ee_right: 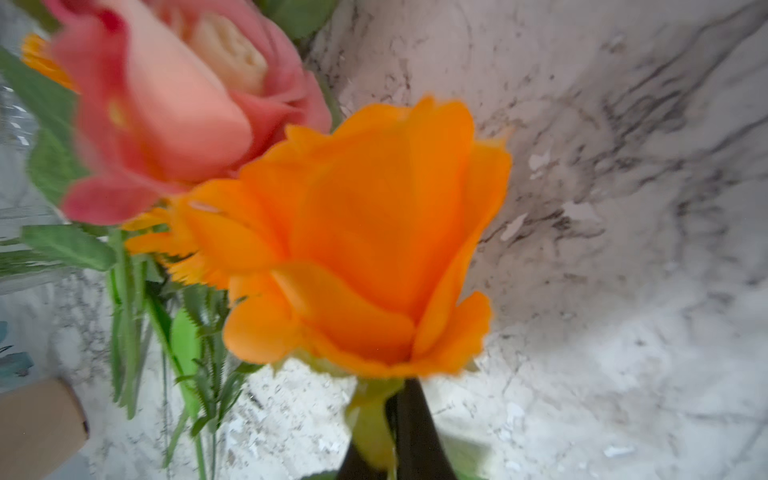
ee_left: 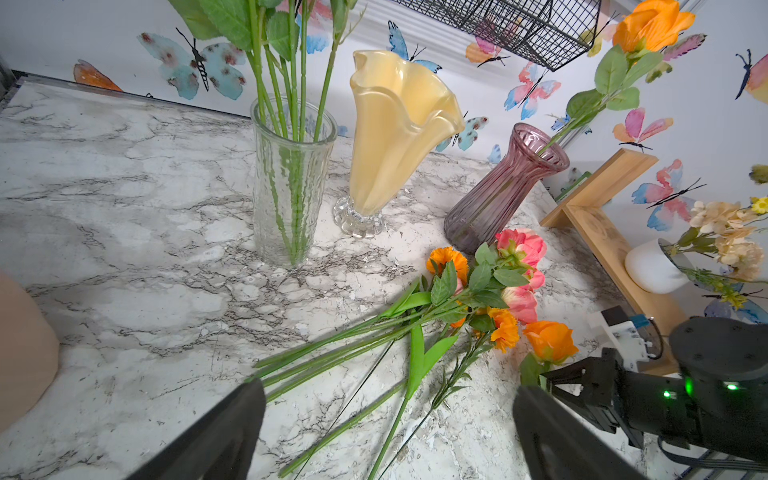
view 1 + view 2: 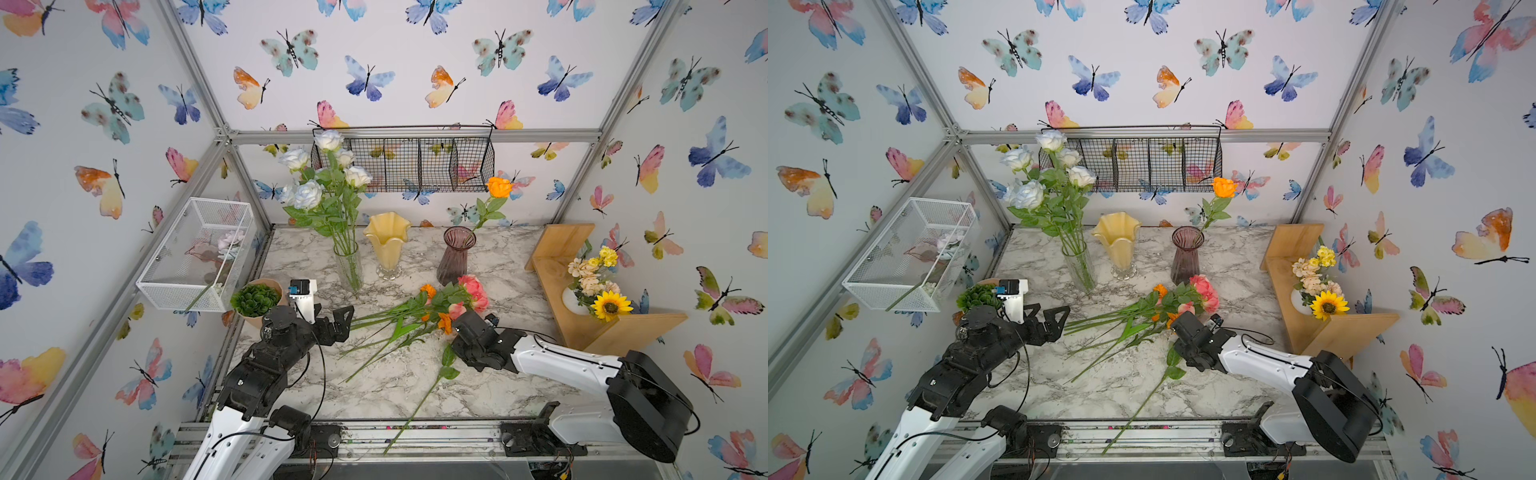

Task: Arrange the flowers in different vases according to their colors
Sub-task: Pick up the flower at the center of the board, then insert the flower into the vase.

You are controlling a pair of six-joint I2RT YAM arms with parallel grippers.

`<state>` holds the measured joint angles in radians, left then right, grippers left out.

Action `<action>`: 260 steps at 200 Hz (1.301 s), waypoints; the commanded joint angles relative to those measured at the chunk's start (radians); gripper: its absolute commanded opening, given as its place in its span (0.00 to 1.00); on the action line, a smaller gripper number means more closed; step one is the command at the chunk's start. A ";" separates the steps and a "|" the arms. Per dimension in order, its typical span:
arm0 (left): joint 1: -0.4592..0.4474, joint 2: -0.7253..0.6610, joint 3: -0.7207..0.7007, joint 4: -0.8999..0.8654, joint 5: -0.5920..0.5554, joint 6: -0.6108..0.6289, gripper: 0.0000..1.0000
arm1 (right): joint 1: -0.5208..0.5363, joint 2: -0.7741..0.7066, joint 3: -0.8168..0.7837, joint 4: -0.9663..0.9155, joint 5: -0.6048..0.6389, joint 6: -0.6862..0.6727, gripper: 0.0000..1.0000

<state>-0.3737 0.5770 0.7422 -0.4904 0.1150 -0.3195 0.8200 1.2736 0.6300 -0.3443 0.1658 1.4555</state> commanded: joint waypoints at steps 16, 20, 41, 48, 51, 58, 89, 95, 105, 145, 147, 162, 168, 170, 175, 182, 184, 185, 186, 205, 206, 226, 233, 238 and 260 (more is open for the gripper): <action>-0.013 0.007 -0.003 0.014 0.039 -0.002 0.99 | 0.004 -0.181 0.009 -0.164 0.128 0.040 0.02; -0.014 0.009 -0.003 0.013 0.042 -0.001 0.99 | 0.004 -0.201 0.017 -0.179 0.142 0.038 0.02; -0.019 0.018 0.000 0.015 0.056 0.000 0.99 | 0.004 -0.294 0.081 -0.244 0.237 -0.006 0.02; -0.020 0.018 0.000 0.017 0.058 0.000 0.99 | 0.004 -0.316 0.115 -0.260 0.271 -0.040 0.02; -0.020 0.018 0.001 0.016 0.058 0.001 0.99 | 0.004 -0.322 0.133 -0.268 0.287 -0.057 0.02; -0.021 0.016 0.000 0.016 0.059 0.001 0.99 | 0.005 -0.330 0.181 -0.284 0.325 -0.108 0.02; -0.031 0.014 0.000 0.017 0.066 -0.001 0.99 | 0.004 -0.265 0.451 -0.382 0.506 -0.367 0.02; -0.034 0.016 -0.001 0.016 0.064 -0.001 0.99 | 0.004 -0.252 0.503 -0.376 0.536 -0.420 0.02; -0.039 0.017 -0.001 0.018 0.064 -0.001 0.99 | 0.004 -0.235 0.562 -0.335 0.570 -0.537 0.02; -0.053 0.030 0.000 0.016 0.062 -0.001 0.99 | 0.004 -0.159 0.746 -0.094 0.701 -0.975 0.02; -0.053 0.030 0.000 0.016 0.060 0.000 0.99 | 0.004 -0.155 0.752 -0.074 0.704 -0.997 0.02; -0.053 0.035 -0.001 0.018 0.055 0.000 0.99 | 0.005 -0.122 0.806 0.042 0.734 -1.150 0.02; -0.052 0.039 -0.002 0.018 0.055 0.001 0.99 | 0.004 -0.112 0.823 0.092 0.748 -1.205 0.02; -0.053 0.041 -0.001 0.018 0.056 0.000 0.99 | 0.004 -0.108 0.828 0.110 0.753 -1.224 0.02; -0.053 0.046 -0.001 0.018 0.057 0.001 0.99 | 0.003 -0.103 0.835 0.155 0.758 -1.275 0.02; -0.053 0.052 -0.001 0.018 0.058 0.001 0.99 | 0.003 -0.093 0.844 0.230 0.763 -1.346 0.02; -0.053 0.053 -0.001 0.018 0.059 0.000 0.99 | 0.002 -0.090 0.847 0.253 0.765 -1.364 0.02; -0.052 0.054 -0.001 0.018 0.060 0.000 0.99 | 0.002 -0.088 0.849 0.263 0.766 -1.368 0.02; -0.052 0.055 -0.001 0.018 0.060 0.001 0.99 | 0.002 -0.086 0.851 0.272 0.766 -1.379 0.02; -0.051 0.064 -0.001 0.018 0.061 0.002 0.99 | -0.023 -0.043 0.918 0.356 0.752 -1.469 0.02; -0.051 0.064 -0.001 0.018 0.061 0.002 0.99 | -0.026 -0.040 0.923 0.357 0.748 -1.471 0.02; -0.051 0.071 -0.001 0.018 0.061 0.002 0.99 | -0.089 0.023 1.015 0.362 0.682 -1.492 0.03; -0.051 0.072 -0.001 0.018 0.062 0.002 0.99 | -0.109 0.048 1.045 0.369 0.661 -1.504 0.02; -0.051 0.072 -0.001 0.018 0.063 0.002 0.99 | -0.123 0.066 1.068 0.370 0.647 -1.509 0.02; -0.051 0.074 -0.003 0.018 0.064 0.002 0.99 | -0.187 0.136 1.166 0.375 0.576 -1.502 0.02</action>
<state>-0.4210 0.6537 0.7422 -0.4885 0.1558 -0.3195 0.6849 1.3548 1.7100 -0.0334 0.8288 0.0124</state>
